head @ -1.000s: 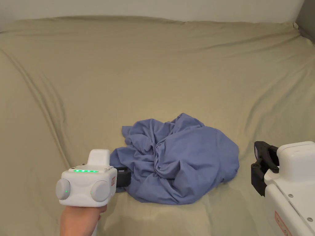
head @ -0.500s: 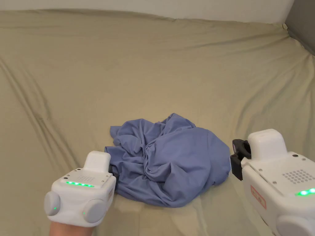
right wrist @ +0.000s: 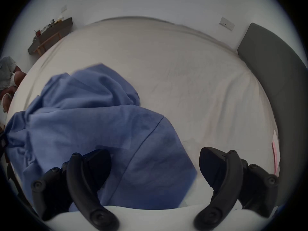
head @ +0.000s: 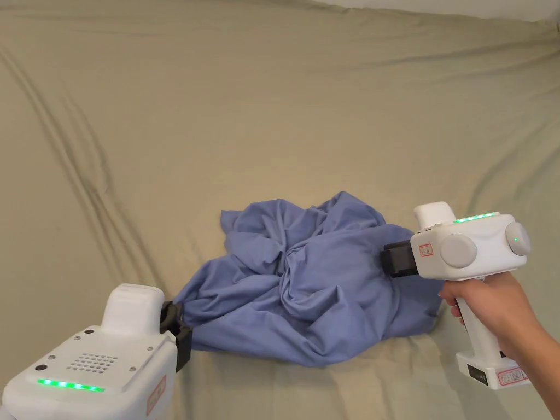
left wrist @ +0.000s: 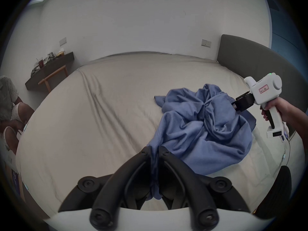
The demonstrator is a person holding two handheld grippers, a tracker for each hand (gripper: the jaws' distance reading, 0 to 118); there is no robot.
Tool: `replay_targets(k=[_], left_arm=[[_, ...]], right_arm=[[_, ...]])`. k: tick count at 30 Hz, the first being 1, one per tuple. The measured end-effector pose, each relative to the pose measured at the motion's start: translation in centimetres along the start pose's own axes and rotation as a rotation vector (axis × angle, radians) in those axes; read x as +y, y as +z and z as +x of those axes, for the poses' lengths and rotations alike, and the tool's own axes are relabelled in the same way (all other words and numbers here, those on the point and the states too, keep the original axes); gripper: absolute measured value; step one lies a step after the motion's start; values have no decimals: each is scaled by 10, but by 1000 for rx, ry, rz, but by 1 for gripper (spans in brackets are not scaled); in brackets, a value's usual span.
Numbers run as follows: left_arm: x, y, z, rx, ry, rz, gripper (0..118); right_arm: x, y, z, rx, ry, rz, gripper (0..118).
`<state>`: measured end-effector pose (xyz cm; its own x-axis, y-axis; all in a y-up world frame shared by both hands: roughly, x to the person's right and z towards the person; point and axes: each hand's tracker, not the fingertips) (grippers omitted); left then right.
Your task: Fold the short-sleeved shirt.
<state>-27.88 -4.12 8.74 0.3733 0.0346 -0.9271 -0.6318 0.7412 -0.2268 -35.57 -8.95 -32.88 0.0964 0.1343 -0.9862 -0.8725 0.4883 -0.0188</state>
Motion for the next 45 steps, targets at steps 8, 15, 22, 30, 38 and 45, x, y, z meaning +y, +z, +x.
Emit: replay_targets(k=[8,15,22,30,38,45], left_arm=[[-13,-9,4,2,-4,-38,5],[1,4,-5,5,28,22,5],[59,49,-27,43,56,215,5],[143,123,-44,66,23,460,5],[202,201,-43,78,8,658,5],[241,243,-45,99,4,755,4]], right_arm=[[-13,7,-7,89,24,116,5],[-19,54,-6,-15,63,241,4],[-15,161,25,-11,-62,465,4],[-16,280,46,19,-202,723,4],[-8,384,39,16,-290,971,4],[13,447,26,-29,-236,1067,4]])
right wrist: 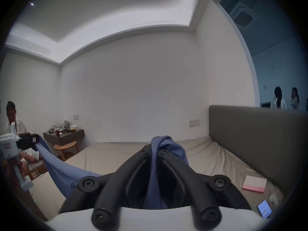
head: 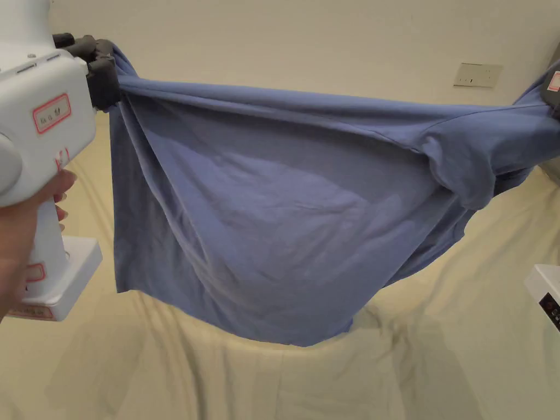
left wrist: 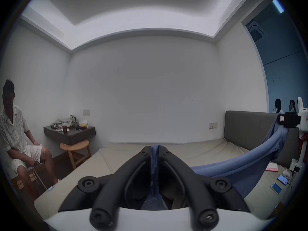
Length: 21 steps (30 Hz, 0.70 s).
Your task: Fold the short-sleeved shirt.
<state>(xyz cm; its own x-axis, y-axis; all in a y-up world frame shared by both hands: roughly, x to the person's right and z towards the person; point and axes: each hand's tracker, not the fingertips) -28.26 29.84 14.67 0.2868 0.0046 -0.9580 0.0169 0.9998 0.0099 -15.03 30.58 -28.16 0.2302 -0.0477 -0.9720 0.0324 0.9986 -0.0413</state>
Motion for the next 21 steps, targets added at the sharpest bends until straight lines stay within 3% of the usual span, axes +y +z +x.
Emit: replay_targets(k=[13,21], left_arm=[[73,-57,-23,24,5,67,5],[97,-120,-18,39,-60,41,4]], right_arm=[[70,-46,-17,-36,78,77,4],[105,-113,-31,-112,223,104,4]])
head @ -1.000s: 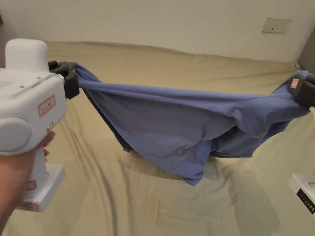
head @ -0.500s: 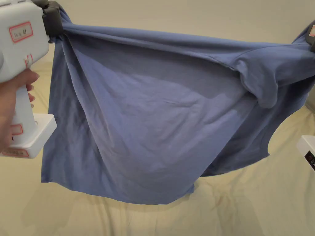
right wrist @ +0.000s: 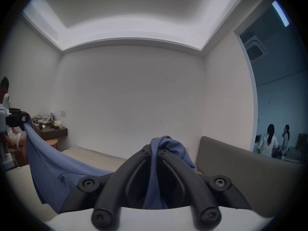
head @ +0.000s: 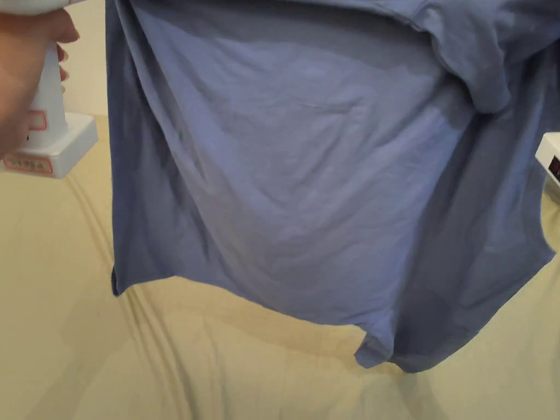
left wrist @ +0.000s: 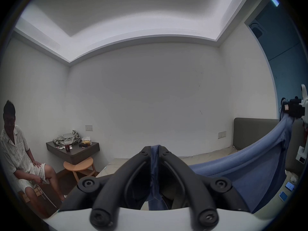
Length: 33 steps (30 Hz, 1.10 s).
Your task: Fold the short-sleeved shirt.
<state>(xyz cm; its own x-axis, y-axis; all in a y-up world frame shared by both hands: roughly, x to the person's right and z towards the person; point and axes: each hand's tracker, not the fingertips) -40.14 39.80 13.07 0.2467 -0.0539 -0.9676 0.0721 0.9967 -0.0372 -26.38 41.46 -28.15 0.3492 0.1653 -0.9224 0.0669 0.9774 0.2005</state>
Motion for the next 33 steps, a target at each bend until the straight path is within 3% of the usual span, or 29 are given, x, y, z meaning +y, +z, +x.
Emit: replay_targets(k=[10,16,26,33], left_arm=[[1,-98,13,6,-40,-43,5],[-18,-148,22,49,-57,-68,4],[-143,-171,29,69,-114,-213,4],[-282,-105,25,13,-150,-382,5]], right_arm=[[6,-100,-10,-92,102,2,4],[-16,-137,-30,-111,205,-6,4],[-151,-145,-57,-28,132,-229,4],[-283,-74,-73,59,80,-480,4]])
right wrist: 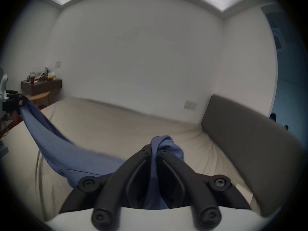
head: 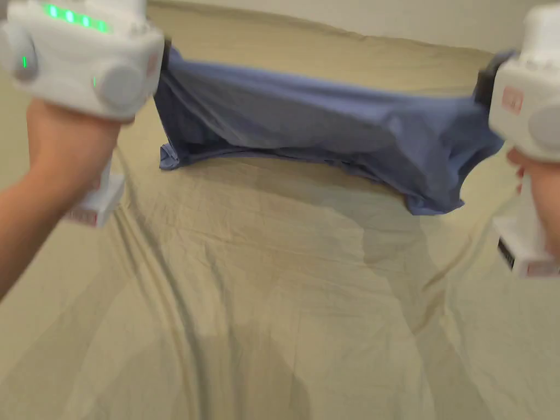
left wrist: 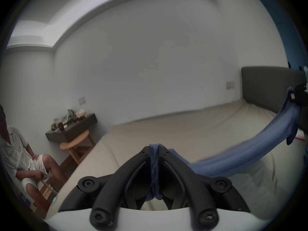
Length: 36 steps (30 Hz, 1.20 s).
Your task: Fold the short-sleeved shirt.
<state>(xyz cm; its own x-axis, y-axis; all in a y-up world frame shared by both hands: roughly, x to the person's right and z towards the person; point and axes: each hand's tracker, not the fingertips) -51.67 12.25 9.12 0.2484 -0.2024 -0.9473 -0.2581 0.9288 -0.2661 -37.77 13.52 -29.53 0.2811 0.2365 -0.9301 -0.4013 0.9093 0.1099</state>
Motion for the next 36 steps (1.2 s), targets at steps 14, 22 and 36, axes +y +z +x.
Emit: replay_targets(k=[14,22,36], left_arm=[[-263,172,30,-120,-65,-485,5],[-283,237,15,-181,-114,-601,4],[-279,279,21,-215,-90,-739,17]], right_arm=[[-266,147,-34,138,-178,-578,4],[-313,214,-19,138,-196,-660,4],[-308,260,-10,141,-271,-740,30]])
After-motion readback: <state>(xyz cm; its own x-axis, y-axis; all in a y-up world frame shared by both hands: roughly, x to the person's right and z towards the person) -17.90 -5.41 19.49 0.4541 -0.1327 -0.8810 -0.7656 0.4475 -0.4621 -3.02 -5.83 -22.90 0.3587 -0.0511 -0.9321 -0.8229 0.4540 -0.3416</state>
